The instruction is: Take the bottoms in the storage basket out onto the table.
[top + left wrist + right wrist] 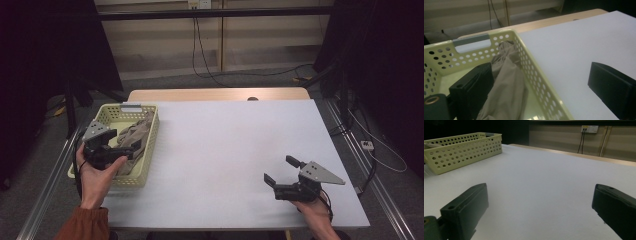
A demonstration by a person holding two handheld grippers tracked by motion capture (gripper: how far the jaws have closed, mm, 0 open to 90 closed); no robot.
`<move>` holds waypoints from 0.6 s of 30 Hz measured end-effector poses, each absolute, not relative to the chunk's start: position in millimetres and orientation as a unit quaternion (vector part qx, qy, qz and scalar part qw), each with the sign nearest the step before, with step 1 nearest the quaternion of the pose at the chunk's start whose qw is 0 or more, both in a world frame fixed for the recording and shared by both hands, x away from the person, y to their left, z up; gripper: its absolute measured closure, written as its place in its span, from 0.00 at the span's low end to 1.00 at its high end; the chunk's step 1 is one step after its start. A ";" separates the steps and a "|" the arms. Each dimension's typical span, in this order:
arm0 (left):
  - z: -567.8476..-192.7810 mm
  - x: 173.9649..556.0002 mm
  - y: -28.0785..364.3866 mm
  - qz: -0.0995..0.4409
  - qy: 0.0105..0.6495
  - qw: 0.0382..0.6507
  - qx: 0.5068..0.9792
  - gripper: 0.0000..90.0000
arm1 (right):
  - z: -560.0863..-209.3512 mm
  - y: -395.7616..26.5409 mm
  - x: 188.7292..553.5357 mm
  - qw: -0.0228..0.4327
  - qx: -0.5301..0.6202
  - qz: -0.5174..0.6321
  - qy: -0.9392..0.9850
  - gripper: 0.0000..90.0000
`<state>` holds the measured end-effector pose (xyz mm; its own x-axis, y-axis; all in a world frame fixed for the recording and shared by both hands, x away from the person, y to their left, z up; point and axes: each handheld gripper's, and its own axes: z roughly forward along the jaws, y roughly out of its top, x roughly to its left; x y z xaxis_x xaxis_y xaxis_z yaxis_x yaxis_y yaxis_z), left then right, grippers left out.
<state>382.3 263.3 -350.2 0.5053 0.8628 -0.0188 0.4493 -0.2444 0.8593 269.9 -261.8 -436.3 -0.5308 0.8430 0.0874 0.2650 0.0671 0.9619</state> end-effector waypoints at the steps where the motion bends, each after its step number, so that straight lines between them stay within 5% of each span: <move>1: -350.5 385.2 263.4 0.241 0.437 0.430 0.753 0.07 | -436.3 -261.7 269.9 0.262 0.406 0.549 0.682 0.01; 18: -357.0 435.5 267.8 0.249 0.466 0.364 0.767 0.06 | -437.3 -259.8 272.0 0.257 0.402 0.546 0.688 0.01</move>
